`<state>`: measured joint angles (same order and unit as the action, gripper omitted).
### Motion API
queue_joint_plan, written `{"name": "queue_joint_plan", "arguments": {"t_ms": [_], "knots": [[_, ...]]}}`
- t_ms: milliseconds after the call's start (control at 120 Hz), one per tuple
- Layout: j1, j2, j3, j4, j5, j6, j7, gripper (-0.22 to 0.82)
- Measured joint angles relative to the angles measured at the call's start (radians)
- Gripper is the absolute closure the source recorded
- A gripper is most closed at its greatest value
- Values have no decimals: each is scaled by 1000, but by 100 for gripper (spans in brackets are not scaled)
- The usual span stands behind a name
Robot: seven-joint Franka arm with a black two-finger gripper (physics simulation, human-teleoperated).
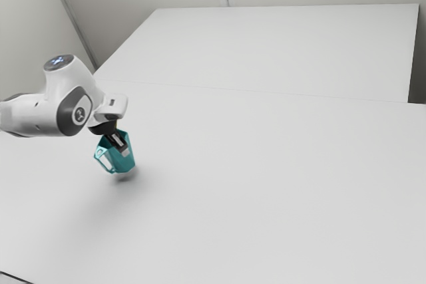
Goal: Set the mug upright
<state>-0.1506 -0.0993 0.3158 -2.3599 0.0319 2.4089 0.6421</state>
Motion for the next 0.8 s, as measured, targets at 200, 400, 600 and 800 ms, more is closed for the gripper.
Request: {"name": "queue_joint_plan", "arguments": {"t_ms": [200,400,600,800], "knots": [[-15,6,-23,2,0,-5,-91,78],[-40,15,-50,0,1,-8,-170,78],[-44,-2,-91,-12,1,-24,-238,78],[-54,-17,-115,-26,2,-57,-300,78]]}}
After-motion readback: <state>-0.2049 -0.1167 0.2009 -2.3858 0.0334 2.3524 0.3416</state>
